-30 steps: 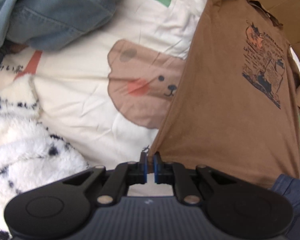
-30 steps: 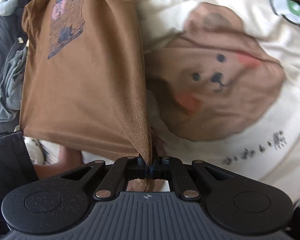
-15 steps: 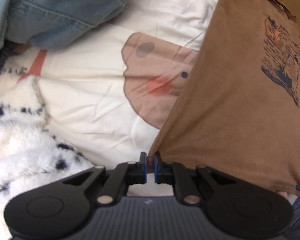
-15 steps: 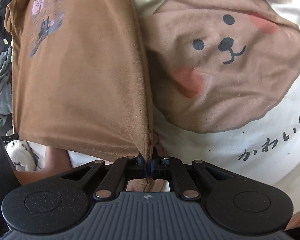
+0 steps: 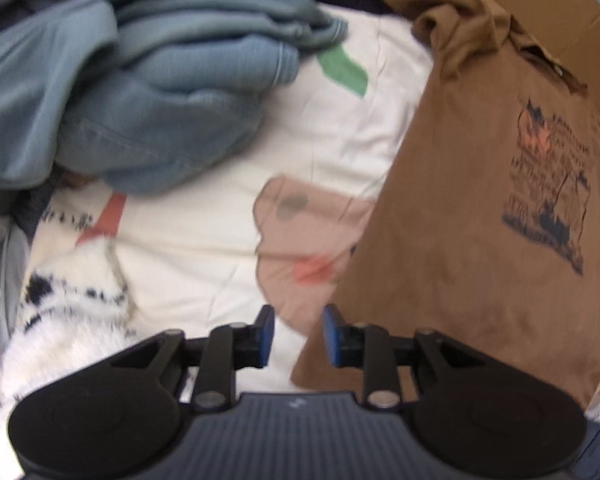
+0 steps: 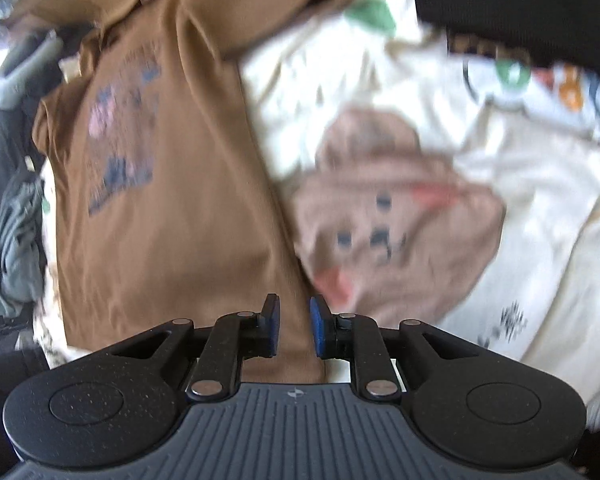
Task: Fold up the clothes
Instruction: 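Lay the shirt down and open both tools over it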
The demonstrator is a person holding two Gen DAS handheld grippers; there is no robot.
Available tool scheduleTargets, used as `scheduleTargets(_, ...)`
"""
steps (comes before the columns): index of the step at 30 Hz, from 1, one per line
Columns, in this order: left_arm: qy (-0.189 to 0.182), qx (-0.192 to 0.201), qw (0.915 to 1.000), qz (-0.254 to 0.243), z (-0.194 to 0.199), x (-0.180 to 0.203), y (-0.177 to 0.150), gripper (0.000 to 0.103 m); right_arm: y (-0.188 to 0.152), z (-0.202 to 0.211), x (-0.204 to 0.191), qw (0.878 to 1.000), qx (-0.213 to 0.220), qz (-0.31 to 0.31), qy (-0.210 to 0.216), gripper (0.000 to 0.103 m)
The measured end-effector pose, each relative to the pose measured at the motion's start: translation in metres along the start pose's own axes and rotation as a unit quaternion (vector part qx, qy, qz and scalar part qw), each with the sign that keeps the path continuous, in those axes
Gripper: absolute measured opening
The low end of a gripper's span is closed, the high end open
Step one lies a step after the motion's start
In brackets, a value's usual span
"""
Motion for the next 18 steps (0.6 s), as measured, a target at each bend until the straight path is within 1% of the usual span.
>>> scheduleTargets(2, -0.007, 0.011, 0.9999, -0.010, 0.001, 0.011, 0.012, 0.039, 0.014, 0.010, 0.001, 1.000, 0.027, 0.002, 0.000, 0.017)
scheduleTargets(3, -0.011, 0.015, 0.9997, -0.014, 0.000, 0.016, 0.017, 0.039, 0.021, 0.013, -0.001, 0.999, 0.040, 0.004, 0.000, 0.017)
scheduleTargets(8, -0.029, 0.030, 0.9987, -0.029, -0.006, 0.042, 0.039, 0.039, 0.059, -0.003, -0.023, 0.995, 0.099, 0.012, 0.001, 0.019)
scheduleTargets(12, -0.032, 0.040, 0.9979, -0.039, -0.011, 0.057, 0.058, 0.039, 0.084, -0.007, -0.034, 0.991, 0.135, 0.024, -0.004, 0.021)
scheduleTargets(16, -0.034, 0.048, 0.9975, -0.040, -0.018, 0.070, 0.081, 0.039, 0.094, -0.011, -0.039, 0.986, 0.159, 0.046, -0.016, 0.021)
scheduleTargets(17, -0.033, 0.052, 0.9971, -0.044, -0.018, 0.074, 0.087, 0.042, 0.096, -0.012, -0.041, 0.985, 0.164, 0.048, -0.021, 0.021)
scheduleTargets(18, -0.034, 0.057, 0.9966, -0.048, -0.018, 0.079, 0.093, 0.049, 0.097, -0.014, -0.042, 0.984, 0.169, 0.050, -0.023, 0.021)
Point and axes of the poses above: each gripper's, at about its wrist camera, not at the fingertips, and z roughly against the way its jaws point, x to its right, y to its top, the point moved 10 cm from there along -z, roughly the way its jaws point, and after that the axes turned 5 degrees about x, right-handed, at the moved point
